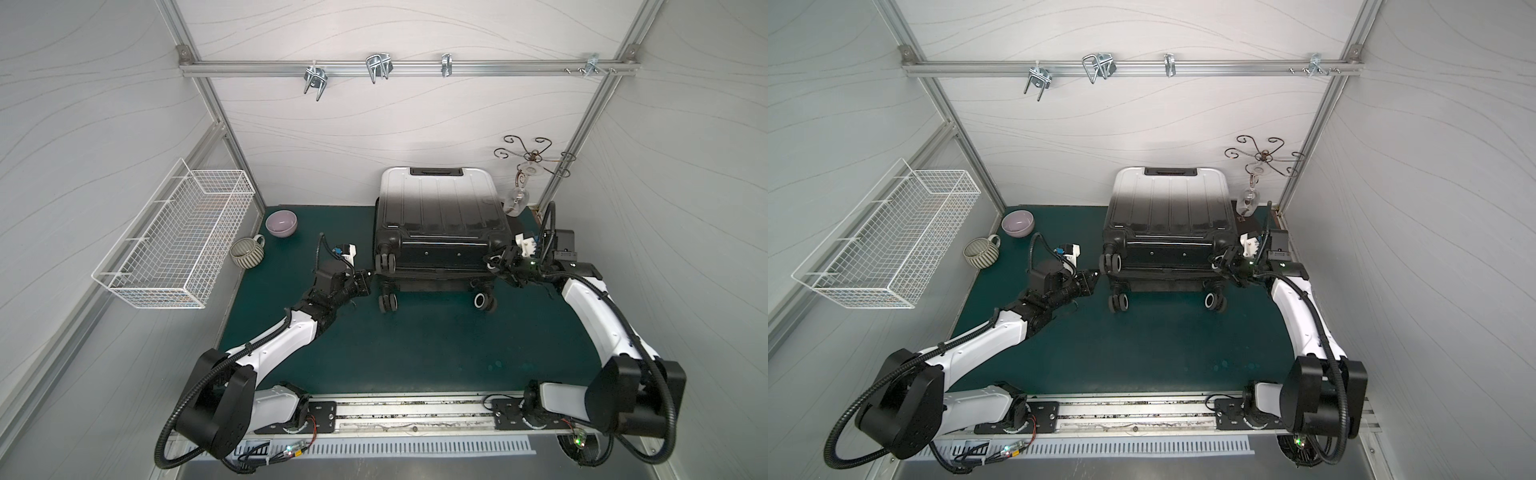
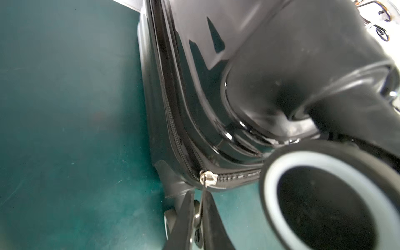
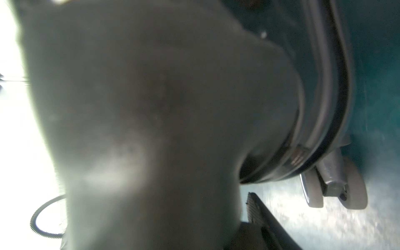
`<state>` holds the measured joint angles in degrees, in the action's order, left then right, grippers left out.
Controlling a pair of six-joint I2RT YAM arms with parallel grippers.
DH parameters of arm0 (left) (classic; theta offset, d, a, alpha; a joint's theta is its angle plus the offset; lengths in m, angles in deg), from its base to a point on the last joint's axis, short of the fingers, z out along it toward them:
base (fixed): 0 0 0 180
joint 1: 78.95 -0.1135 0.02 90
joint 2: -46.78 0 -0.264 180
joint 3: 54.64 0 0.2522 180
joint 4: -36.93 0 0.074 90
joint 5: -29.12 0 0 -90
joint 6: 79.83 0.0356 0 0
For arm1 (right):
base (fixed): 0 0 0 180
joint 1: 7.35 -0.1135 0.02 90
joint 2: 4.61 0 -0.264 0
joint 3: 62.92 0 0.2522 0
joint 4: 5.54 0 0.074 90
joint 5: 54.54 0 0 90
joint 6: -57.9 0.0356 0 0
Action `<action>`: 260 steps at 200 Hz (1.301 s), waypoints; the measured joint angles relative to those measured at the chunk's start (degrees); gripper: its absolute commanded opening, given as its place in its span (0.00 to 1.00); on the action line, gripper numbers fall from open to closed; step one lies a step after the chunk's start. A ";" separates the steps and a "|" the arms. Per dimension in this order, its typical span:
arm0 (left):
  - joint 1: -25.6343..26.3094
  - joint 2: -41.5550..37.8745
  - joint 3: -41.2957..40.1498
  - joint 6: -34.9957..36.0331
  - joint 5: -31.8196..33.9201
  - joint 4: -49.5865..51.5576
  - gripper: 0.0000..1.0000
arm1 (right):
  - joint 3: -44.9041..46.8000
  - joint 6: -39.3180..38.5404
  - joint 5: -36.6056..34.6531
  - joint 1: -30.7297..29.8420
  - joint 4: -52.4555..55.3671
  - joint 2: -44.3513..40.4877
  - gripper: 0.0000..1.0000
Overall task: Close the suitcase zippers
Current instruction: Zip the zipper on the suitcase.
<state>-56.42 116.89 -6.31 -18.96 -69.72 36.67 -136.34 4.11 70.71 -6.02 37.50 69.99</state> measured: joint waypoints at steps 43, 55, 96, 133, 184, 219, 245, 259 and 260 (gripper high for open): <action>1.86 -6.43 -3.26 -0.17 2.16 4.00 0.00 | -6.67 -4.50 -6.71 -3.89 3.67 4.81 0.75; 1.86 -5.81 -3.34 -0.48 2.29 3.69 0.00 | -6.99 -3.63 -15.10 -6.21 5.88 3.80 0.83; 4.42 -2.43 -3.43 -2.16 3.08 1.60 0.00 | -11.15 -5.11 -37.86 -14.27 17.11 -5.07 0.86; 6.38 -2.60 -5.20 -3.50 3.02 -0.96 0.00 | -21.31 -2.80 -50.16 -34.71 23.56 -6.56 0.85; 6.40 -6.05 -8.17 -4.37 4.20 -3.34 0.00 | -35.43 4.39 -52.85 -58.07 22.73 12.59 0.85; 6.40 -5.62 -10.29 -5.33 5.25 -7.21 0.00 | -42.97 9.99 -53.62 -61.81 22.08 24.26 0.82; 6.40 -5.16 -12.17 -5.70 5.46 -10.75 0.00 | -46.99 14.40 -53.99 -62.93 22.45 29.24 0.80; 6.40 -5.07 -12.83 -5.95 5.44 -12.17 0.00 | -49.62 16.39 -54.60 -63.32 22.56 31.71 0.80; 6.40 -5.07 -12.85 -5.95 5.46 -12.26 0.00 | -49.86 16.57 -54.62 -63.36 22.58 31.95 0.80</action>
<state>-50.02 111.82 -19.17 -24.90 -64.25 24.41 -186.19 20.68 16.09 -69.39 60.07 101.95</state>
